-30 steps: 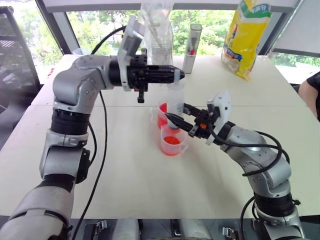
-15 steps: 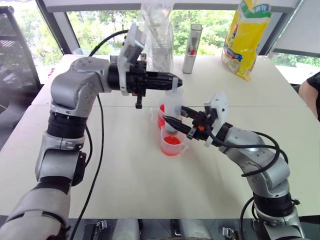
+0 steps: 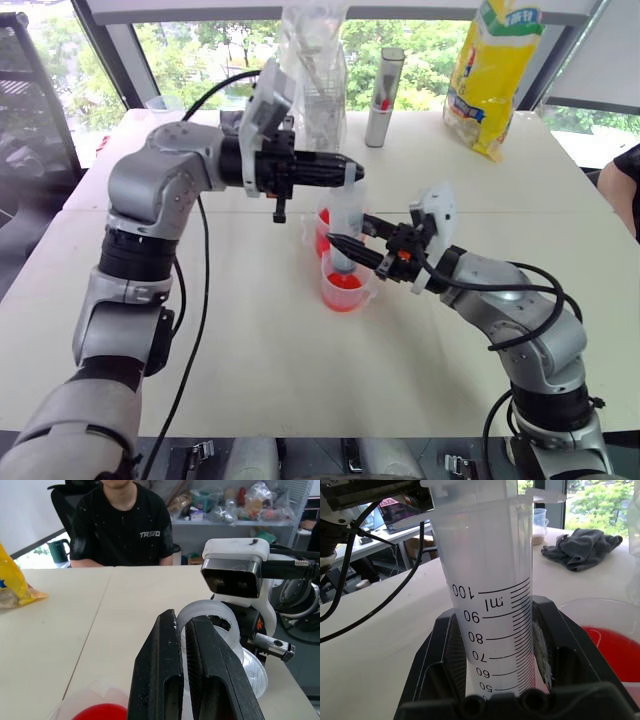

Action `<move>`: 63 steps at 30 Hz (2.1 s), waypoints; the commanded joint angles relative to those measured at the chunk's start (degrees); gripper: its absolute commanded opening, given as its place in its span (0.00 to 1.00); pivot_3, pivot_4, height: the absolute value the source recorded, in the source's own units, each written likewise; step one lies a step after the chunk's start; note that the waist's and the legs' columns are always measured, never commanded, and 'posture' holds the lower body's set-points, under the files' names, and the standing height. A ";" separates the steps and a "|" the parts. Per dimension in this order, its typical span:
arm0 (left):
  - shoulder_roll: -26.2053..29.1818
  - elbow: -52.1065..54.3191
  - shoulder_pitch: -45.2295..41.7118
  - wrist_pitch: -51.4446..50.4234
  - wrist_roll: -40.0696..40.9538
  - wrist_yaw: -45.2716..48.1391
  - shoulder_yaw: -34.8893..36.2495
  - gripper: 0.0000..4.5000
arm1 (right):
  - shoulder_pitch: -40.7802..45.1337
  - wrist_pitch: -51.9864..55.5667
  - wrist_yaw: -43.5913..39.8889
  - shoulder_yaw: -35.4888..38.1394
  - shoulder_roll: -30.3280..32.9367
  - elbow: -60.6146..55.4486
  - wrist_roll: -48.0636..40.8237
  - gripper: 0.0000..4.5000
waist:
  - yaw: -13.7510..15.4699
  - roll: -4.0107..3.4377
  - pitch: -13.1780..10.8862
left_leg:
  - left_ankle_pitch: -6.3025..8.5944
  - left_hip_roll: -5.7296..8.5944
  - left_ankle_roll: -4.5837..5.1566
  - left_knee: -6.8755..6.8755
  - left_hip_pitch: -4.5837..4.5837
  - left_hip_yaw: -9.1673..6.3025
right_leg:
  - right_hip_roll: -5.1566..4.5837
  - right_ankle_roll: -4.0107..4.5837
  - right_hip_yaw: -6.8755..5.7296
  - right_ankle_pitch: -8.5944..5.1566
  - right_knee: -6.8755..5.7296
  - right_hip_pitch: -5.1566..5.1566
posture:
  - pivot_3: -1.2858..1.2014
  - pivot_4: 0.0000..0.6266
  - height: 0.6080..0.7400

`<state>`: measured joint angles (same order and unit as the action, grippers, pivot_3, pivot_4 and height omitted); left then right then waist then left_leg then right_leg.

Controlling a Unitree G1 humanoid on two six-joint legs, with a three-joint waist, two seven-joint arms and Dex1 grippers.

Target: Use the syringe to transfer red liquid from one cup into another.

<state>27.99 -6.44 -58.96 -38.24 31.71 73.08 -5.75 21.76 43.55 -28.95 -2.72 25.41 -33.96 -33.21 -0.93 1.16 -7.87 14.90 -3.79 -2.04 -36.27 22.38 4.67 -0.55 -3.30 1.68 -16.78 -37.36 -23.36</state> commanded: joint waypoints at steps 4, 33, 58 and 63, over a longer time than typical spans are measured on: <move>-0.36 1.92 1.46 -0.59 -0.37 0.42 -2.02 0.00 | 4.75 -1.60 1.32 4.81 -0.13 -4.19 -3.16 0.32 | 0.04 0.00 0.00 | 0.00 0.00 0.00 0.00 0.00 0.00 | 0.00 0.00 0.00 0.00 0.00 0.00 | 0.52 0.24 1.00; 7.40 -4.06 -1.55 -1.24 1.24 -0.86 7.02 0.99 | 2.26 -1.49 0.76 4.18 1.01 -4.39 -3.22 0.32 | -0.19 0.00 0.00 | 0.00 -0.01 0.00 0.01 0.00 -0.01 | 0.01 0.00 0.00 0.00 -0.01 0.00 | 0.52 0.24 1.00; 8.65 2.76 7.96 -2.23 4.68 -6.44 10.85 0.99 | 27.86 27.43 11.41 19.36 6.72 16.67 -21.58 0.32 | 0.05 -0.01 -0.01 | 0.00 -0.02 0.00 0.02 -0.01 0.05 | -0.07 0.01 0.01 0.00 -0.05 -0.03 | 0.52 0.24 1.00; 7.56 3.87 10.34 -0.78 4.36 -7.51 10.74 0.99 | 40.72 41.94 13.15 14.46 13.16 31.32 -16.41 0.32 | 0.07 -0.01 -0.01 | 0.00 -0.03 0.01 0.08 0.03 0.05 | -0.08 0.02 0.07 0.00 0.04 -0.07 | 0.52 0.24 1.00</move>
<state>35.38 -4.83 -48.80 -40.65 35.64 65.99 3.64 59.56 80.85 -15.68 13.69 36.27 -6.27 -51.50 -0.86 1.16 -7.88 14.91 -3.83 -2.03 -36.16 22.41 4.72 -0.63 -3.27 1.77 -16.79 -37.28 -23.43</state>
